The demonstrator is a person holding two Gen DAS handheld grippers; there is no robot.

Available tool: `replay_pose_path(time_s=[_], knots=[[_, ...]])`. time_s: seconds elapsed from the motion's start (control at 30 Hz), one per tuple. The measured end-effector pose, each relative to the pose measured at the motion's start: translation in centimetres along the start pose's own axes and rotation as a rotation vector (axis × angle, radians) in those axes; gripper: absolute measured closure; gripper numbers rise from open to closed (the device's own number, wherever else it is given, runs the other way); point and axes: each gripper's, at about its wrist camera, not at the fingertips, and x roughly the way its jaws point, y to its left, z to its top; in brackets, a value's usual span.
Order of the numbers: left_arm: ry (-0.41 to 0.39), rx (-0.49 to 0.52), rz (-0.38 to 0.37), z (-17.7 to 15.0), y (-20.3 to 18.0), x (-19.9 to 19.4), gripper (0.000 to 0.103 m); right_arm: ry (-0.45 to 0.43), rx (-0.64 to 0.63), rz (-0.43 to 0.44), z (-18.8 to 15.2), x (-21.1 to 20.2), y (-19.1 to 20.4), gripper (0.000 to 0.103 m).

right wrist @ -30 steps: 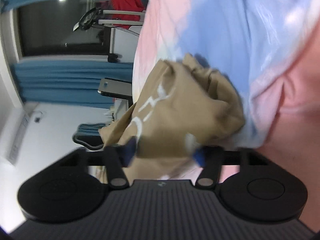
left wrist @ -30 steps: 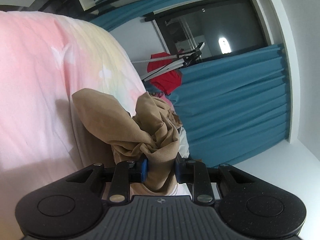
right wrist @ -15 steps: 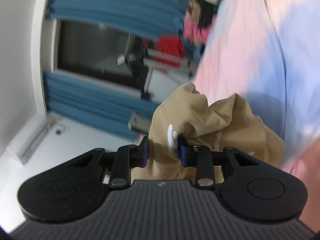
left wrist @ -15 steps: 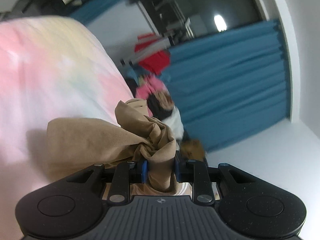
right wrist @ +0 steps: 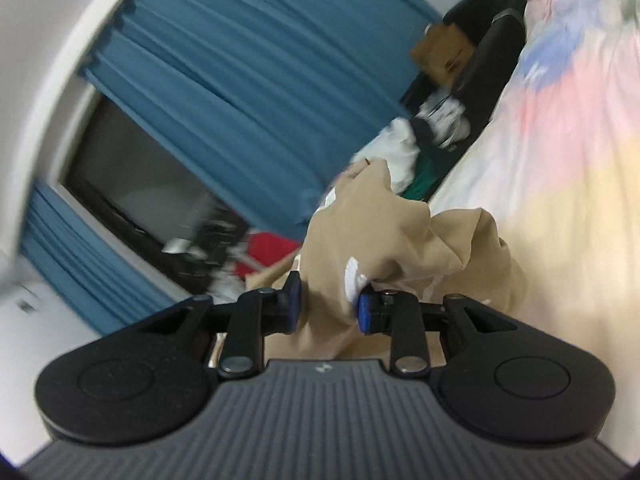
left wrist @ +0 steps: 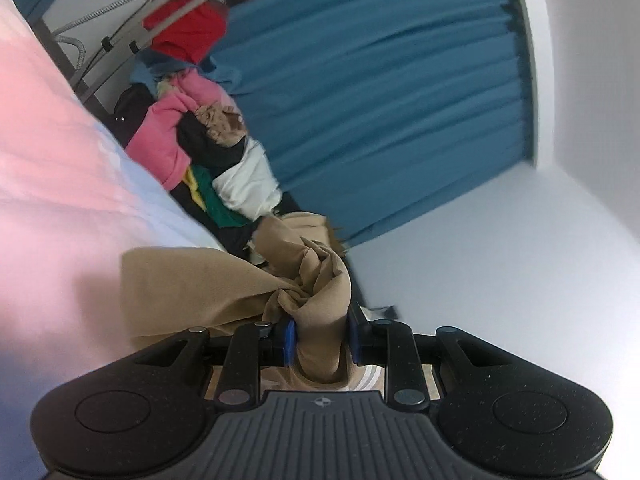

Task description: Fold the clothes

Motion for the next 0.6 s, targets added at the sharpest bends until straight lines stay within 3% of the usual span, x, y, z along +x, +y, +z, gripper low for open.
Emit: replay_pose_path(time_s=[0.17, 0.27, 0.4, 0.5, 0.53, 0.6], knots=[[0.12, 0.006, 0.135, -4.6, 6.4, 3.0, 0.077, 0.079, -0.011, -0.162, -4.2, 2.3, -6.3, 0.072], [0.208, 0.09, 0.186, -6.2, 9.2, 2.0, 0.077, 0.136, 0.058, -0.228, -8.0, 2.2, -9.2, 0.072], [0.288, 0.214, 0.239, -7.9, 11.0, -0.1, 0.075, 0.21, 0.03, -0.286, -11.8, 1.4, -10.5, 0.072], [0.333, 0.35, 0.33, -9.3, 11.8, -0.3, 0.065, 0.292, -0.003, -0.336, -13.5, 1.6, -11.0, 0.071], [0.331, 0.378, 0.345, -9.4, 11.8, -0.3, 0.057, 0.316, -0.003, -0.35, -13.7, 1.9, -11.1, 0.07], [0.326, 0.426, 0.36, -9.4, 10.8, -0.9, 0.054, 0.336, 0.004, -0.372, -13.5, 2.2, -10.5, 0.066]])
